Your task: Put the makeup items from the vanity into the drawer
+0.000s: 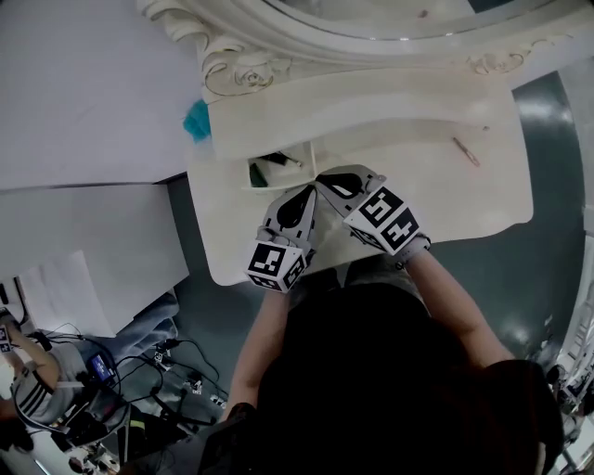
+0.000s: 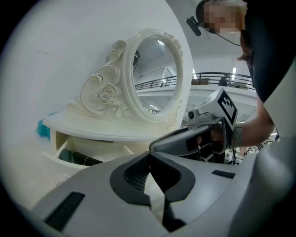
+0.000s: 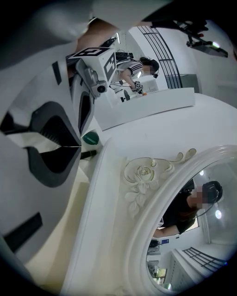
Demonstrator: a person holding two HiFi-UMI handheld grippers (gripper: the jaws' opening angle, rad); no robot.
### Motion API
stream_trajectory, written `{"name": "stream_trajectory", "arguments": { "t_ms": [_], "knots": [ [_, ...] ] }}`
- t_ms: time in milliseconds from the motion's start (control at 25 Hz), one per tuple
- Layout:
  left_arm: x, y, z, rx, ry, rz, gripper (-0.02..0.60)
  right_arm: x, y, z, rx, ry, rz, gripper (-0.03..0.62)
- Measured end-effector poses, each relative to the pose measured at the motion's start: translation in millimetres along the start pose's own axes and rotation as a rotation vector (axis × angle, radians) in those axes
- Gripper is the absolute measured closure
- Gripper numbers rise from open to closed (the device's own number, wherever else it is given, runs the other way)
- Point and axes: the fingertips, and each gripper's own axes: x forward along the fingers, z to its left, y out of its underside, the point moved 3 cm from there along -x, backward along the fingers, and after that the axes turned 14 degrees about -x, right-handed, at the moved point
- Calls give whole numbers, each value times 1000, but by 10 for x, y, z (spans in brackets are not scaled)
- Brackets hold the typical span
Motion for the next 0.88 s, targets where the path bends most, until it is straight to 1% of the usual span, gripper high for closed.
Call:
{"name": "stream_trajectory", "arguments": {
  "t_ms": [200, 400, 520, 880],
  "knots": [
    [70, 49, -139, 7, 13, 6, 569, -162, 110, 0, 14, 17, -10, 571],
    [175, 159, -283, 13, 41, 32, 569, -347, 259, -16, 41, 47, -3, 571],
    [254, 223, -400, 11, 67, 53, 569, -486, 347, -40, 68, 74, -9, 571],
    [585, 352, -758, 51, 163, 110, 570, -890, 653, -176, 136, 161, -11, 571]
  ]
}}
